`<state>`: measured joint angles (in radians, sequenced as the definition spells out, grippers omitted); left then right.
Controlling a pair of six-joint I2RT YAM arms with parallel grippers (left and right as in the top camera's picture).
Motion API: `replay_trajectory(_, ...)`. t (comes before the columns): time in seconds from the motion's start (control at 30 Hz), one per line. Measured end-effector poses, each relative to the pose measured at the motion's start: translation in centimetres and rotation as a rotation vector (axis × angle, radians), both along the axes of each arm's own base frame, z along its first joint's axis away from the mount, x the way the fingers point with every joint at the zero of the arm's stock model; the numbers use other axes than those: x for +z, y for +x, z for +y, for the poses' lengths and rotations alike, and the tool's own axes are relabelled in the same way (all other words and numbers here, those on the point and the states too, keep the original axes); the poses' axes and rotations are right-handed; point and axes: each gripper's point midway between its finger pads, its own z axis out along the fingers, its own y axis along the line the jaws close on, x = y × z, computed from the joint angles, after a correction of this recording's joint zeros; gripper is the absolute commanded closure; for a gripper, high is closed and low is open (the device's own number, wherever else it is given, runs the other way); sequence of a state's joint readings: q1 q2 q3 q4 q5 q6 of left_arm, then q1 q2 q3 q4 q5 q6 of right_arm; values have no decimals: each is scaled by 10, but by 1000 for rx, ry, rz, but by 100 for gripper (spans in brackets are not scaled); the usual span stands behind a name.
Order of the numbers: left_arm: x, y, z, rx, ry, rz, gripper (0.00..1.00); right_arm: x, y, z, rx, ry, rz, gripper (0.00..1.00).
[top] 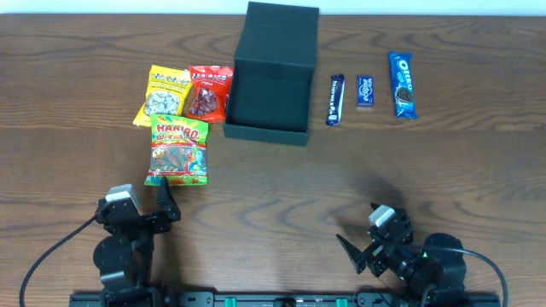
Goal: Pack container
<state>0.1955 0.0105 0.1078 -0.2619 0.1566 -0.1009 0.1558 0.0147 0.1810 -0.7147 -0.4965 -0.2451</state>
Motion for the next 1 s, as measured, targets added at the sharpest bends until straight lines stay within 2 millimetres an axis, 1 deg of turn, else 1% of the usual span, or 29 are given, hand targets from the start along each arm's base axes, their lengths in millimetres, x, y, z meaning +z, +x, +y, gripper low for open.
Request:
replay_trajectory(0.27,0,0,0,0,0,0,5,2,1,0,1,2,-9,1)
replay_trajectory(0.33,0,0,0,0,0,0,5,8,3,2,7,14,-35,1)
replay_trajectory(0.37,0,0,0,0,0,0,5,15,5,5,18,36,-60,1)
replay_trajectory(0.47,0,0,0,0,0,0,5,32,8,12,21,132,-75,1)
replay_trajectory(0.53,0,0,0,0,0,-1,5,42,9,15,1,214,-51,1)
replay_trajectory(0.6,0,0,0,0,0,0,5,48,11,16,-39,316,10,1)
replay_trajectory(0.63,0,0,0,0,0,0,5,50,10,17,-72,392,73,1)
replay_trajectory(0.7,0,0,0,0,0,0,5,46,8,18,-151,539,238,1)
replay_trajectory(0.73,0,0,0,0,0,0,5,44,7,18,-177,580,291,1)
replay_trajectory(0.8,0,0,0,0,0,0,5,41,6,18,-219,644,373,1)
replay_trajectory(0.83,0,0,0,0,0,0,5,42,6,18,-227,661,388,1)
replay_trajectory(0.9,0,0,0,0,0,0,5,47,7,19,-242,722,419,1)
replay_trajectory(0.93,0,0,0,0,0,-1,5,54,9,20,-236,750,411,1)
replay_trajectory(0.97,0,0,0,0,0,0,5,71,13,22,-201,790,354,1)
replay_trajectory(1.0,0,0,0,0,0,0,5,84,15,24,-171,811,311,1)
